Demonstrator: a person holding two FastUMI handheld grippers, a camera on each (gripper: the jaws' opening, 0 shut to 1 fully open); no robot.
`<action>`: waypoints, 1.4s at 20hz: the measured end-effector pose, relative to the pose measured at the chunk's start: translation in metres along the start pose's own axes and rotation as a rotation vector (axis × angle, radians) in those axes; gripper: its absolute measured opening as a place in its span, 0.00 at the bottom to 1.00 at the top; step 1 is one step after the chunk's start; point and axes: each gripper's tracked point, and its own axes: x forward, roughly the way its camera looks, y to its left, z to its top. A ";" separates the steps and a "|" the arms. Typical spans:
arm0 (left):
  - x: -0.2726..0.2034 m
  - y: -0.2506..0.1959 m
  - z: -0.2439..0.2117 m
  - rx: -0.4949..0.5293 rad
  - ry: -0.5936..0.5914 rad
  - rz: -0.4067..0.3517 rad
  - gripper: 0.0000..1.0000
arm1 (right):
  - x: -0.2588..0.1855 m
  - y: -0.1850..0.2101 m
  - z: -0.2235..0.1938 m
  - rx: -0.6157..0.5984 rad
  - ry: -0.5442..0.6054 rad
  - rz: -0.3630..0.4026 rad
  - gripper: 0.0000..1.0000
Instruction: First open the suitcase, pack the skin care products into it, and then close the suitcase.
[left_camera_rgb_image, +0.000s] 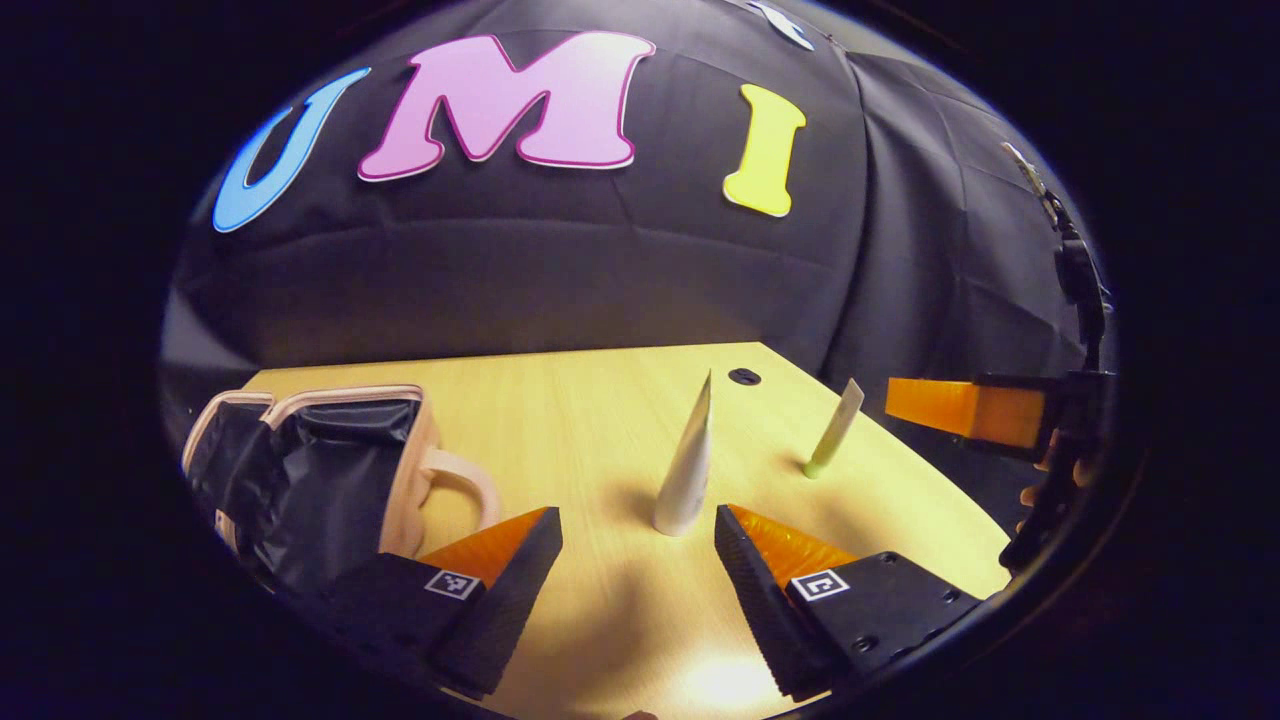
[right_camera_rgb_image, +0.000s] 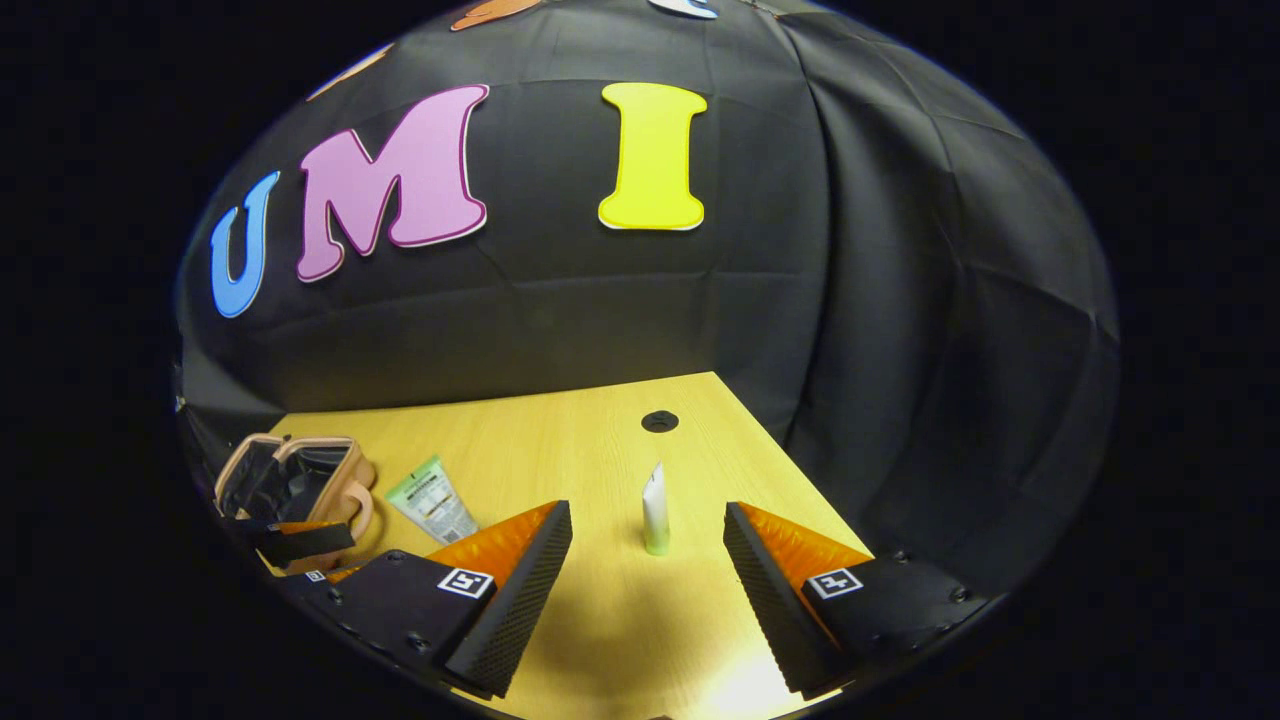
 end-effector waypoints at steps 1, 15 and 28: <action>0.011 -0.002 -0.002 0.005 0.014 0.006 0.97 | 0.005 -0.001 -0.005 -0.003 0.011 0.008 0.97; 0.130 -0.016 -0.018 0.062 0.103 0.048 0.48 | 0.110 0.001 -0.059 0.081 0.122 0.014 0.97; 0.111 0.016 -0.024 0.033 0.091 0.114 0.42 | 0.152 0.003 -0.078 0.021 0.149 0.014 0.24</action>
